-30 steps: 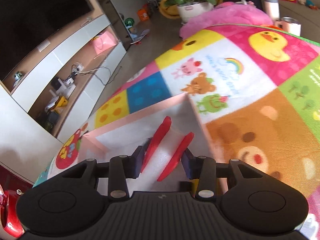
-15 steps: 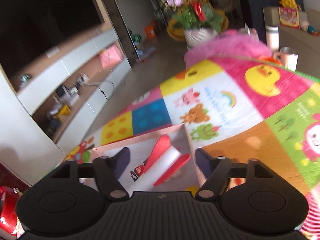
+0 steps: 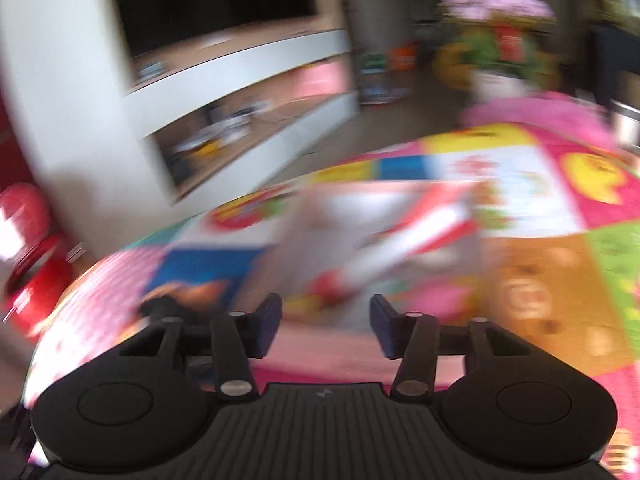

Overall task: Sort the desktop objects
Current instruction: 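Grasp the black plush toy on the mat with the right tool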

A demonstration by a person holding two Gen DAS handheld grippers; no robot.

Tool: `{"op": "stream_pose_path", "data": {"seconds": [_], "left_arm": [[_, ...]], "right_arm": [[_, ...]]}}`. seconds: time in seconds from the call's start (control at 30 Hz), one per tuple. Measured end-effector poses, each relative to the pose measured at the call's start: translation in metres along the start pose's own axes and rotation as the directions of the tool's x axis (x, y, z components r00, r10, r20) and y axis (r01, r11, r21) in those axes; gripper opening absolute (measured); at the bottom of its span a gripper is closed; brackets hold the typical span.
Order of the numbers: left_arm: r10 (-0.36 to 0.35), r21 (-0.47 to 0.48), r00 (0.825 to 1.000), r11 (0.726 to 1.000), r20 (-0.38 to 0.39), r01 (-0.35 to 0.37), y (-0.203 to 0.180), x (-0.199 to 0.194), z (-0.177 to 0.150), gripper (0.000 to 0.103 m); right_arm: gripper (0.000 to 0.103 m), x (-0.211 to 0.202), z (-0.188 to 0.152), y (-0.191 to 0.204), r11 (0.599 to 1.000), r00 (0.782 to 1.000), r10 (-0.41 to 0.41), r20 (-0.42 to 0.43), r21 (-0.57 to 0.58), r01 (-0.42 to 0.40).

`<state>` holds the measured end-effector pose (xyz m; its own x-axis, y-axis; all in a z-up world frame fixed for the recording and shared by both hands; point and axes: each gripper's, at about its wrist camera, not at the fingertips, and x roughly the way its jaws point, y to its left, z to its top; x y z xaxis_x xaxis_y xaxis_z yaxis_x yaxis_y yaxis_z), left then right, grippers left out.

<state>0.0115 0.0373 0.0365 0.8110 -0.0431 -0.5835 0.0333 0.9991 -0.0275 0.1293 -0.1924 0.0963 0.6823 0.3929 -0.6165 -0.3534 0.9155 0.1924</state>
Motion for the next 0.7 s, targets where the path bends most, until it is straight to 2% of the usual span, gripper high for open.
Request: {"op": "stream_pose_path", "data": {"seconds": [0.03, 0.1, 0.17, 0.23, 0.27, 0.33, 0.43, 0.47, 0.5, 0.57, 0.7], "left_arm": [[0.006, -0.001, 1.000, 1.000, -0.002, -0.006, 0.002, -0.001, 0.000, 0.103], [0.018, -0.005, 1.000, 1.000, -0.004, -0.018, 0.005, -0.004, -0.002, 0.103], [0.024, -0.010, 1.000, 1.000, -0.003, -0.024, 0.009, -0.008, -0.003, 0.103], [0.025, -0.016, 1.000, 1.000, -0.001, -0.025, 0.012, -0.012, -0.005, 0.103], [0.024, -0.018, 1.000, 1.000, 0.002, -0.024, 0.013, -0.014, -0.005, 0.103], [0.026, -0.020, 1.000, 0.999, 0.007, -0.026, 0.017, -0.019, -0.006, 0.103], [0.042, -0.031, 0.999, 0.999, 0.008, -0.042, 0.025, -0.021, -0.008, 0.103], [0.042, -0.041, 0.999, 0.998, 0.007, -0.041, 0.028, -0.020, -0.008, 0.103], [0.040, -0.054, 0.999, 0.998, 0.004, -0.040, 0.031, -0.019, -0.008, 0.103], [0.037, -0.070, 0.999, 0.997, -0.001, -0.037, 0.033, -0.018, -0.008, 0.103], [-0.010, -0.072, 1.000, 0.997, -0.010, 0.010, 0.030, -0.016, -0.006, 0.103]], "right_arm": [[0.070, 0.002, -0.004, 0.018, 0.999, 0.999, 0.033, 0.001, -0.043, -0.032], [0.072, 0.007, -0.012, 0.056, 0.984, 0.997, 0.069, 0.022, -0.167, -0.065], [0.076, 0.017, -0.016, 0.091, 0.957, 0.997, 0.071, 0.036, -0.283, -0.058], [0.085, 0.034, -0.014, 0.116, 0.932, 0.996, 0.089, 0.022, -0.355, -0.076], [0.085, 0.044, -0.014, 0.126, 0.923, 0.996, 0.089, 0.019, -0.377, -0.075], [0.085, 0.066, -0.011, 0.139, 0.921, 0.999, 0.053, -0.001, -0.386, -0.049], [0.084, 0.097, -0.011, 0.139, 0.925, 0.996, 0.022, -0.091, -0.375, -0.055], [0.081, 0.100, -0.013, 0.139, 0.926, 0.994, 0.019, -0.106, -0.374, -0.057], [0.072, 0.103, -0.018, 0.135, 0.926, 0.993, 0.014, -0.114, -0.374, -0.056], [0.064, 0.097, -0.024, 0.136, 0.923, 0.995, -0.019, -0.099, -0.384, -0.021], [0.062, 0.055, -0.014, 0.119, 0.950, 0.997, 0.035, -0.063, -0.307, -0.053]]}}
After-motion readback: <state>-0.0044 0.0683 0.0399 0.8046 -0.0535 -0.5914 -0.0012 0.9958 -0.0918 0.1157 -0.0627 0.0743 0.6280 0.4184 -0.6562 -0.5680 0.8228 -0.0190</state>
